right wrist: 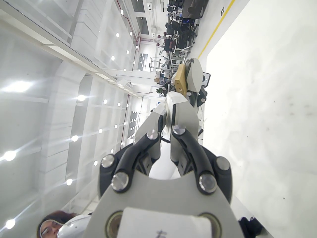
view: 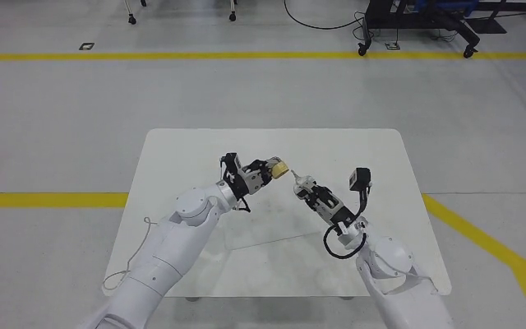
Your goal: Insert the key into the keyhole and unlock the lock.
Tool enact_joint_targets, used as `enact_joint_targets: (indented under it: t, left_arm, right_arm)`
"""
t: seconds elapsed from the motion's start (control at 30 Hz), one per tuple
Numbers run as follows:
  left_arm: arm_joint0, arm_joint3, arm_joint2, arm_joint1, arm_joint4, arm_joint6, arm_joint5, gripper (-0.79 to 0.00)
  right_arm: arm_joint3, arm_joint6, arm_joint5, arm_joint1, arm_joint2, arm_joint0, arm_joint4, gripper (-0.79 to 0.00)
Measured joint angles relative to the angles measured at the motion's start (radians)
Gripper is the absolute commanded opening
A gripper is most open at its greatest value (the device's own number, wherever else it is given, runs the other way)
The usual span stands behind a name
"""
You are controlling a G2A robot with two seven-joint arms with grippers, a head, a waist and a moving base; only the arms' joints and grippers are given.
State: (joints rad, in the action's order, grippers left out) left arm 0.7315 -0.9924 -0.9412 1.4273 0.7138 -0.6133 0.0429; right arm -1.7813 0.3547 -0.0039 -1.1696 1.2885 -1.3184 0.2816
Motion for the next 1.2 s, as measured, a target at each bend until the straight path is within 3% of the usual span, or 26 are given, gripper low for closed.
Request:
enact_joint_targets:
  t: [0.33, 1.2]
  left_arm:
    - [-0.041, 0.032, 0.007, 0.017, -0.013, 0.009, -0.035, -0.785]
    - [-0.047, 0.058, -0.013, 0.039, -0.041, -0.012, -0.039, -0.785]
  right_arm:
    - [-0.006, -0.077, 0.093, -0.014, -0.045, 0.0, -0.005, -0.785]
    - [0.007, -0.116, 0.131, -0.035, -0.061, 0.033, 0.011, -0.785]
